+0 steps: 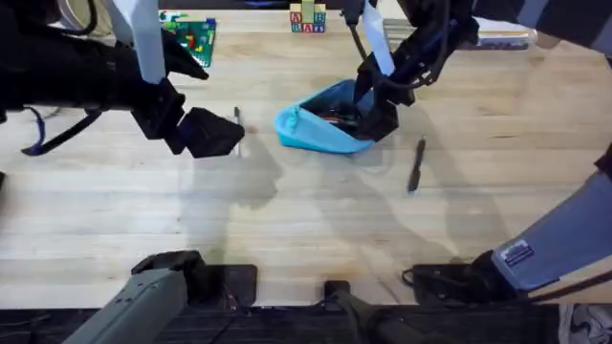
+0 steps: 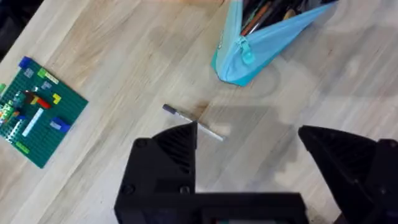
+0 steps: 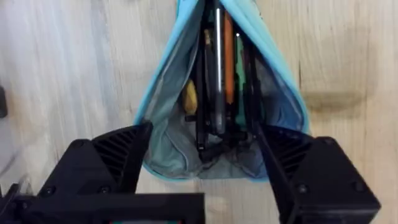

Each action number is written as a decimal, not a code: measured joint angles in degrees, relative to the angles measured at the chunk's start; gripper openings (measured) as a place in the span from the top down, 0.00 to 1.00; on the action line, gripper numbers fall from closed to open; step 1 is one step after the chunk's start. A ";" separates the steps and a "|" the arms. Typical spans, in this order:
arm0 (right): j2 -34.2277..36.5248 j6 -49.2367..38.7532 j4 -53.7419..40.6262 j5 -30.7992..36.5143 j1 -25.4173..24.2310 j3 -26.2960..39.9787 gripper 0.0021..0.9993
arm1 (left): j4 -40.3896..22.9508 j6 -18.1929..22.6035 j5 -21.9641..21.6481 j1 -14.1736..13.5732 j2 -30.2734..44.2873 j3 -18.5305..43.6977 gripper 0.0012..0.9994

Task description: Unzip the bag, pick up the pens from the table one at a time and place them inside, then zip the bag closed.

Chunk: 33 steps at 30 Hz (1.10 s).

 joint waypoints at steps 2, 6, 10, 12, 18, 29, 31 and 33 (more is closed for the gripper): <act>0.00 -0.01 0.00 -0.02 0.00 0.00 0.00 | 0.01 0.00 0.00 0.00 0.00 0.00 0.00; 0.00 0.00 -0.02 -0.04 0.00 0.00 0.00 | 0.02 0.02 0.00 0.00 0.00 0.00 0.01; 0.00 0.94 -0.02 -0.09 0.00 0.04 0.00 | 0.00 0.00 0.00 0.00 0.00 0.00 0.00; 0.00 2.91 -0.04 -0.09 0.00 0.35 0.00 | 0.00 0.00 0.00 0.00 -0.01 0.00 0.00; -1.92 12.83 -0.17 0.69 0.00 2.85 0.00 | 0.02 0.00 0.00 0.00 0.00 0.00 0.00; -13.97 34.80 -6.37 10.50 0.00 7.26 0.00 | 0.00 0.00 0.00 0.00 0.00 0.00 0.01; -16.28 40.19 -7.31 11.21 0.00 7.26 0.00 | 0.01 0.00 0.00 0.00 0.00 0.00 0.00; -18.53 45.06 -8.05 11.72 0.00 7.26 0.00 | 0.02 0.00 0.00 0.00 0.00 0.00 0.01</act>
